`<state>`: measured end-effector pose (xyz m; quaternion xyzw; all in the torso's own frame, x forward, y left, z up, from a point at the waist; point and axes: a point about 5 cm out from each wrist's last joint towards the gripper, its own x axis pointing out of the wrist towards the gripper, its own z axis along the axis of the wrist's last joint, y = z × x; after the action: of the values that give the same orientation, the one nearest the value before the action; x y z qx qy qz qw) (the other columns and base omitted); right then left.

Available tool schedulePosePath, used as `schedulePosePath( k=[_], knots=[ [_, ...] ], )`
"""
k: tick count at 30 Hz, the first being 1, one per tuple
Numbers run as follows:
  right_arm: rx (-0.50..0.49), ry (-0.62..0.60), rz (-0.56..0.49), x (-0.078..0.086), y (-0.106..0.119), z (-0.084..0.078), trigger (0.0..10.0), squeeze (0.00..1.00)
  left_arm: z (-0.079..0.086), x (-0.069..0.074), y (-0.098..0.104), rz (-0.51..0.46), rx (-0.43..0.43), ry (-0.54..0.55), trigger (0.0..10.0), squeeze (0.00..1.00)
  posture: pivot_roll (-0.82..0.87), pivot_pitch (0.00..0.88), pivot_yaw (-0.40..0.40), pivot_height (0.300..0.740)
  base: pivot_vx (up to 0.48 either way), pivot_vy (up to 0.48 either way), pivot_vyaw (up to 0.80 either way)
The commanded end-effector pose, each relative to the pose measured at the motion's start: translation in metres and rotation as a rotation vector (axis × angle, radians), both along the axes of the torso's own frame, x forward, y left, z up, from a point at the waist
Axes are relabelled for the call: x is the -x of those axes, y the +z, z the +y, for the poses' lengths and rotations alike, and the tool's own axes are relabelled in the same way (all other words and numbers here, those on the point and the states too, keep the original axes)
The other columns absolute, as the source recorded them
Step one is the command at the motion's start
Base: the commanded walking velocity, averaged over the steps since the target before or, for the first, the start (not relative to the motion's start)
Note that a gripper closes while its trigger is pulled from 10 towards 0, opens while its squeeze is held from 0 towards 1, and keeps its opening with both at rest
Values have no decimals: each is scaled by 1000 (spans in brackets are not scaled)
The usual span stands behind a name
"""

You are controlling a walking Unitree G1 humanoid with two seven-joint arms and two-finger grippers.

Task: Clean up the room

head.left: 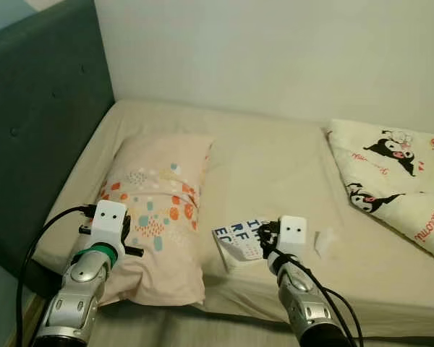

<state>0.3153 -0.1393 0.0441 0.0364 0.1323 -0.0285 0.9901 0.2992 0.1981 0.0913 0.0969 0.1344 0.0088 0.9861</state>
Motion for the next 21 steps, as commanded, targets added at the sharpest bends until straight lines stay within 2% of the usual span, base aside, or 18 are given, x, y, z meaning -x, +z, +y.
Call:
schedulePosePath(
  k=[1,5,6,16,19,21],
  knots=[
    [9,-33,21,1,-4,-4,10000,0,-2,1,-5,19,-20,-6,10000,0,162,0,-8,740,0,0,0],
    [18,-128,19,3,-4,-15,10000,0,-11,-5,-3,10,-24,-37,10000,0,162,0,-8,740,0,0,0],
    [10,-147,21,4,-5,-18,10000,0,-12,-7,-2,4,-32,-42,10000,0,142,0,13,740,0,0,0],
    [16,-215,31,15,-11,-30,10000,0,-21,-14,-1,-10,-65,-86,10000,0,113,0,69,740,0,0,0],
    [7,-231,30,18,-12,-31,10000,0,-21,-15,0,-24,-77,-86,10000,0,103,0,81,740,0,0,0],
    [22,-230,-1,21,-9,-31,10000,0,-15,-12,-1,-48,-59,-41,10000,0,94,0,69,740,0,0,0]
  ],
)
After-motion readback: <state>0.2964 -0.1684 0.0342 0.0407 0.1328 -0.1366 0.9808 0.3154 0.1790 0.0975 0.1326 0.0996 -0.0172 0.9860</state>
